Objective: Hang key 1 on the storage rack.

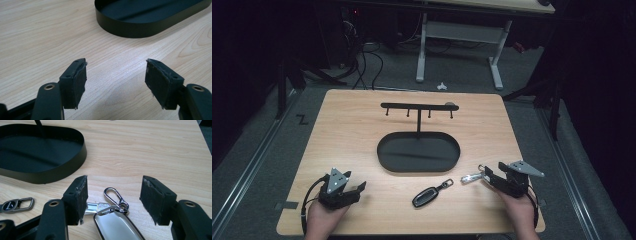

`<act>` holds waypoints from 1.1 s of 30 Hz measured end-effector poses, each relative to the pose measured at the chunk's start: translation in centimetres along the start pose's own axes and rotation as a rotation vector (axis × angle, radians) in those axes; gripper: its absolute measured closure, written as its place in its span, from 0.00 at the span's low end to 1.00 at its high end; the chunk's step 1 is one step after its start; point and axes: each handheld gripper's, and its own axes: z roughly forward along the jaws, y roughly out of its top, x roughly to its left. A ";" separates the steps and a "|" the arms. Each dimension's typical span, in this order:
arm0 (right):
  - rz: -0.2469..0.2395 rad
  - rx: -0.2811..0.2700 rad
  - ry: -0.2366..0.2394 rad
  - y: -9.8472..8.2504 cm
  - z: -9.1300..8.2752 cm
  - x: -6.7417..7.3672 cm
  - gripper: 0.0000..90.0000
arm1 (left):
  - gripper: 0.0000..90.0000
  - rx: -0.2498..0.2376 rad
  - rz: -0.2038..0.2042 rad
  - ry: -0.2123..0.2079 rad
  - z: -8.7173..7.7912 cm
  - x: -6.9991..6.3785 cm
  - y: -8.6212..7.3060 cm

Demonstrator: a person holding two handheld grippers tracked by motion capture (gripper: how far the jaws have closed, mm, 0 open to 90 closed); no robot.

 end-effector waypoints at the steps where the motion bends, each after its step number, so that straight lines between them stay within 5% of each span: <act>1: 0.001 0.004 -0.001 -0.1 0.0 0.0 0.44 | 0.38 -0.004 -0.006 0.001 0.0 0.0 0.0; 7: -0.020 0.010 0.003 -0.5 0.0 -0.1 0.44 | 0.39 -0.028 -0.057 -0.006 0.1 0.5 0.3; 18: -0.025 0.009 0.011 -0.7 -0.6 0.0 0.43 | 0.43 -0.023 -0.056 -0.008 0.5 0.2 0.5; 33: -0.088 0.016 0.137 -0.2 -0.5 4.4 0.49 | 0.54 -0.045 -0.068 0.017 -0.1 0.2 0.6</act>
